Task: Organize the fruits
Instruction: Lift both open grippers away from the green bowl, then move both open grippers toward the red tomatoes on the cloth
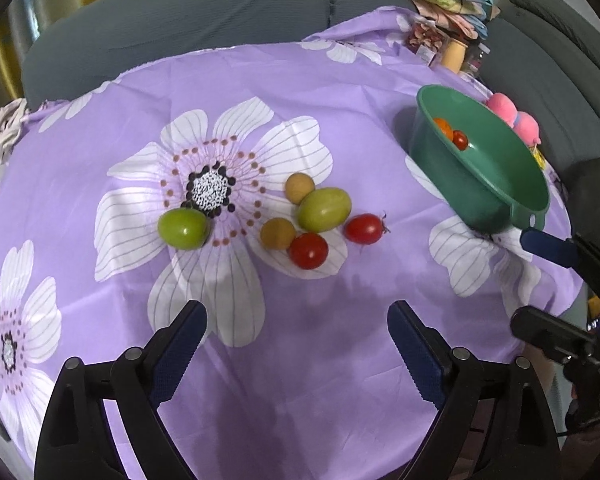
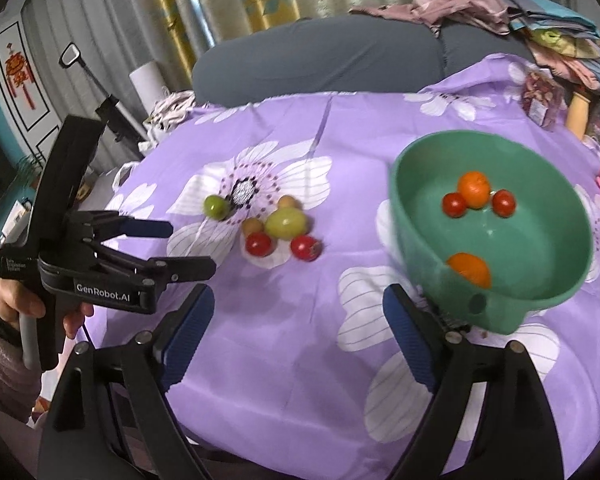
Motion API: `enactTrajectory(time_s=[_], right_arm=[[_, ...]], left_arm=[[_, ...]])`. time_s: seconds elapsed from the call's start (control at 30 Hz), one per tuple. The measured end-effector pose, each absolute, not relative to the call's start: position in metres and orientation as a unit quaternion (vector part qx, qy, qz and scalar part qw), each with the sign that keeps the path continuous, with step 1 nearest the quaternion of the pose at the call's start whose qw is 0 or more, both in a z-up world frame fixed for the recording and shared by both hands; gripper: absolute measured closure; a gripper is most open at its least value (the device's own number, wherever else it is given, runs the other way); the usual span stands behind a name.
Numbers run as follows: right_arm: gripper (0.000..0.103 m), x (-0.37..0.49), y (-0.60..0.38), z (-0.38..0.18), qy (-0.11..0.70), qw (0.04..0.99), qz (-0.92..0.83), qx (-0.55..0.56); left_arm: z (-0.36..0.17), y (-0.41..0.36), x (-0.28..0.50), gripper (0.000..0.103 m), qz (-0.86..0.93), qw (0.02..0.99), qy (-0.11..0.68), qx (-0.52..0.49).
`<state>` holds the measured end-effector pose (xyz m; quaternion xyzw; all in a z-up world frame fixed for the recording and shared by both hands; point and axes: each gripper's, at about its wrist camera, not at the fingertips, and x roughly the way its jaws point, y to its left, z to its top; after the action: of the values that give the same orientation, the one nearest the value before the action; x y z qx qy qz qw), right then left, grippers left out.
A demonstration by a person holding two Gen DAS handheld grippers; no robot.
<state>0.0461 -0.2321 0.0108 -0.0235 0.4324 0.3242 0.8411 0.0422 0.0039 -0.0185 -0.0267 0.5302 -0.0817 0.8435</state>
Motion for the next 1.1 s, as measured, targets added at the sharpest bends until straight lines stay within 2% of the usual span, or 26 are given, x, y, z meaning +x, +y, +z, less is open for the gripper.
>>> enactTrajectory(time_s=[1.1], right_arm=[[0.015, 0.06, -0.209, -0.014, 0.472, 0.823, 0.313, -0.043]], left_arm=[[-0.039, 0.018, 0.043, 0.011, -0.094, 0.83, 0.549, -0.034]])
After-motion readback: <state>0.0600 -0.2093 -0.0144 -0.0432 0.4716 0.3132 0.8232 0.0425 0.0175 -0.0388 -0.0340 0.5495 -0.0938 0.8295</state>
